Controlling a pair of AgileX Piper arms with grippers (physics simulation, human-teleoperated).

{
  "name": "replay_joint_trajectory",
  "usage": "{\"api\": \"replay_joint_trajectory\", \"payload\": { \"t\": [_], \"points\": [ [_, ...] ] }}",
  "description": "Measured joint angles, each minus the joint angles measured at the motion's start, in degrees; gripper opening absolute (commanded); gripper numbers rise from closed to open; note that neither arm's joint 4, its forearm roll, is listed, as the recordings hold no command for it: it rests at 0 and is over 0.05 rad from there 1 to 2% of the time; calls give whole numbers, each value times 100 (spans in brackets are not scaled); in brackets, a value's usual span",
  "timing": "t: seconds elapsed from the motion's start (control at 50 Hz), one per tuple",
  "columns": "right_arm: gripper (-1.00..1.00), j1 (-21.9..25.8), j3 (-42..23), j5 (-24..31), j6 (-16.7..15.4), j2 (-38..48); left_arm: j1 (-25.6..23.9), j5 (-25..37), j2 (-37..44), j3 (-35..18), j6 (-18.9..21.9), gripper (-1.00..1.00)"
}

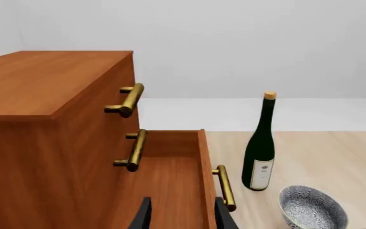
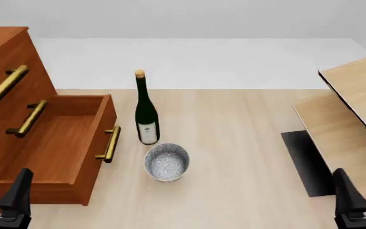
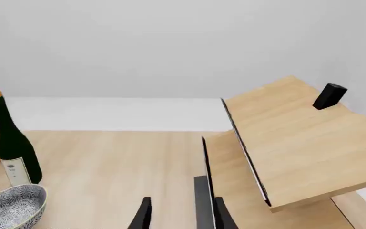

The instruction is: Close the bottom drawer of the cabinet and open the top drawer.

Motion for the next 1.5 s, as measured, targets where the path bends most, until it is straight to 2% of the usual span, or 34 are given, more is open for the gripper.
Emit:
{"api": "replay_joint_trajectory", "payload": {
  "t": [0.32, 0.5, 0.68, 0.86, 0.98, 1.22, 1.5],
  "points": [
    [100, 49, -6, 33, 1, 31, -32, -97, 147, -15, 13, 100],
    [100, 52, -11, 31, 5, 42, -122, -220, 450, -237, -4, 100],
    [100, 54, -24, 27, 16, 39, -396, -654, 1577, -714, 53, 100],
    [100, 50, -33, 2, 40, 60, -884, -679, 2646, -1476, -129, 100],
    [100, 43, -37, 4, 70, 60, -1264, -472, 3349, -2027, -305, 100],
    [100, 27, -57, -79, 96, 151, -1633, 540, 4491, -3277, -684, 100],
    [100, 22, -75, -153, 122, 237, -2239, 1399, 5516, -3948, -1610, 100]
  ]
}}
